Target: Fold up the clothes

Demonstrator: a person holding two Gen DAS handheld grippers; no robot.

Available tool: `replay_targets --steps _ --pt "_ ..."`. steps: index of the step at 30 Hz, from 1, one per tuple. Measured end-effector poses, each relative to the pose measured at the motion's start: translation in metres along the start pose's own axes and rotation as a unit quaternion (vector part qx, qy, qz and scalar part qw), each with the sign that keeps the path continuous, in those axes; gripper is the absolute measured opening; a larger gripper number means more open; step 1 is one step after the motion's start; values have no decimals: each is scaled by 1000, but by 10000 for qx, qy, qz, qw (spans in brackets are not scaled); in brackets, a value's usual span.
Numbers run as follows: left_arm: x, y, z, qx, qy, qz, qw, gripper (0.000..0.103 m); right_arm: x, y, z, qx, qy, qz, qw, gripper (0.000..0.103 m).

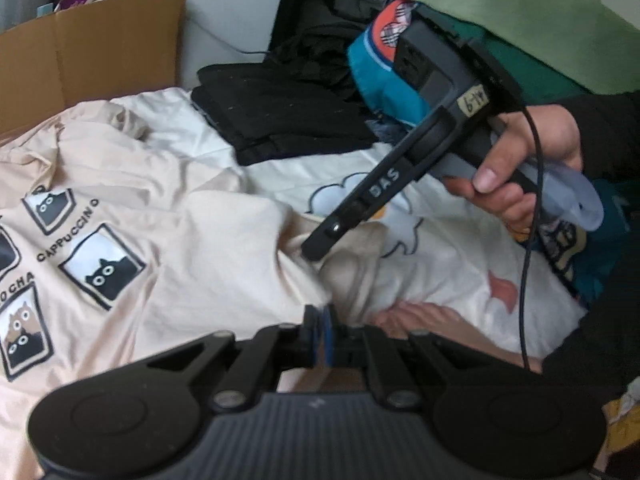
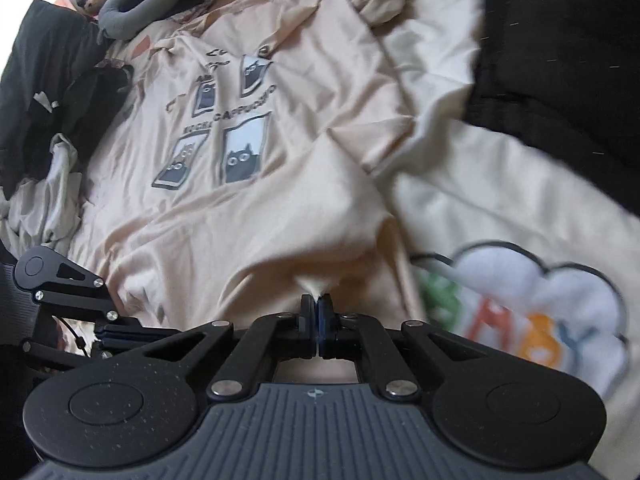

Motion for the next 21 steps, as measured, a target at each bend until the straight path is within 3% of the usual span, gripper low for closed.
replay_targets --steps 8,11,17,21 --pt "-2 -6 -16 -40 -208 60 9998 2 26 -14 -20 -165 -431 127 9989 0" --pt "6 -10 -6 26 -47 89 9999 4 21 -22 -24 -169 -541 261 9981 0" --pt "53 -29 48 641 1023 188 9925 15 11 -36 -28 -101 -595 584 9965 0" --pt "103 -52 91 1355 1981 260 9704 24 24 -31 -28 -229 -378 520 9977 5"
Point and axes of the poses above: each gripper's, at about its wrist camera, not at the fingertips, and x roughly against the way its jaws point, z to its left, y to its top, the point moved 5 cm from there along -x, roughly the way its jaws point, and after that the axes turned 5 degrees about -z, right-handed, at the moved point
